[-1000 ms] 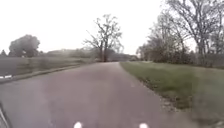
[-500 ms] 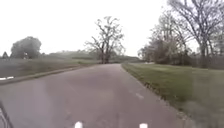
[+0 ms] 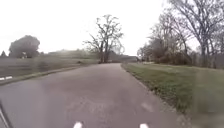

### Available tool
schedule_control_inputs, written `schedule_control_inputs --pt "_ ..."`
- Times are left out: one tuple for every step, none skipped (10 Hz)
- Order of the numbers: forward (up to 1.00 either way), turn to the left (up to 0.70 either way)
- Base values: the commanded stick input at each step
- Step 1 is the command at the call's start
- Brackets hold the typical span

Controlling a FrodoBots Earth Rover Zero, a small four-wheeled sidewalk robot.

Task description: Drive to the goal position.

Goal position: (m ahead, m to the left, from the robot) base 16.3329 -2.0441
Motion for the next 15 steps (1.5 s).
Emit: schedule_control_inputs --pt "1.0 0.0" --pt "1.0 0.0" --pt "1.0 0.0" --pt "1.0 0.0" --pt "1.0 0.0" --pt "1.0 0.0" --pt "1.0 0.0" --pt "1.0 0.0" --pt "1.0 0.0" --pt "1.0 0.0" --pt "1.0 0.0" --pt "1.0 0.0" --pt "1.0 0.0" --pt "1.0 0.0" --pt "0.71 0.0"
